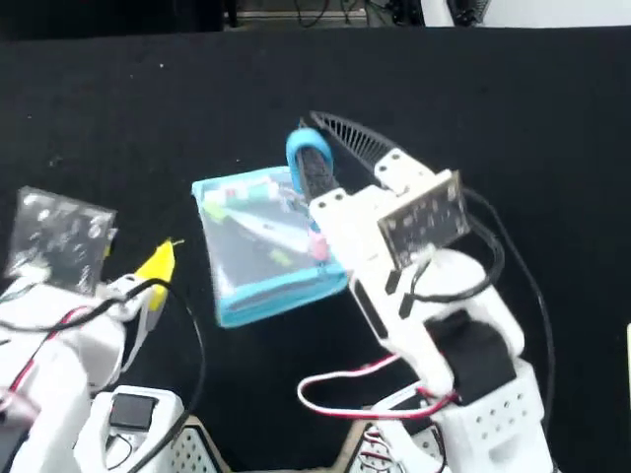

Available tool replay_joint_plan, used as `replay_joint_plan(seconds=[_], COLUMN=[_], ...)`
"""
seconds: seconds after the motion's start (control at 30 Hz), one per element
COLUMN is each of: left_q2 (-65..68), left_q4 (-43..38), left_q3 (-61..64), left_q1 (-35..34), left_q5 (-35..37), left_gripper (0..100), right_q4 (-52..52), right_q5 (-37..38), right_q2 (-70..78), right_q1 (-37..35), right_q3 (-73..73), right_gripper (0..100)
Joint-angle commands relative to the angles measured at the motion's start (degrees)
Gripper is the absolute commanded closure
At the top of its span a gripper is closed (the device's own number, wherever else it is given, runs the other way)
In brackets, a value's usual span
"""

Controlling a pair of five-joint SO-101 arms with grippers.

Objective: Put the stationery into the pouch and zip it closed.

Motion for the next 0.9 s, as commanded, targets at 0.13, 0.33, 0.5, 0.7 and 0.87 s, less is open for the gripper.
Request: replay_joint_plan(seconds=[0.13, 0.33, 0.5, 0.7, 0.87], left_q2=[-0.1, -1.5, -9.6, -22.1, -27.2], left_q4=[-4.1, -4.4, -4.3, -4.9, -10.1], left_q3=[14.1, 17.9, 21.1, 27.6, 36.1], left_q1=[-0.2, -0.1, -0.1, 0.5, 7.7], left_q5=[0.4, 3.1, 2.6, 2.6, 3.0], left_gripper=[81, 81, 81, 81, 81], right_q4=[3.1, 3.0, 2.9, 2.9, 2.9], right_q5=[0.4, 0.4, 0.4, 0.4, 0.4], right_q2=[5.5, 8.6, 11.4, 17.0, 19.9], right_q1=[1.1, 1.1, 1.1, 1.1, 0.9], right_q3=[-15.4, -20.9, -25.6, -34.4, -38.8], right_gripper=[98.8, 98.8, 98.8, 98.8, 98.8])
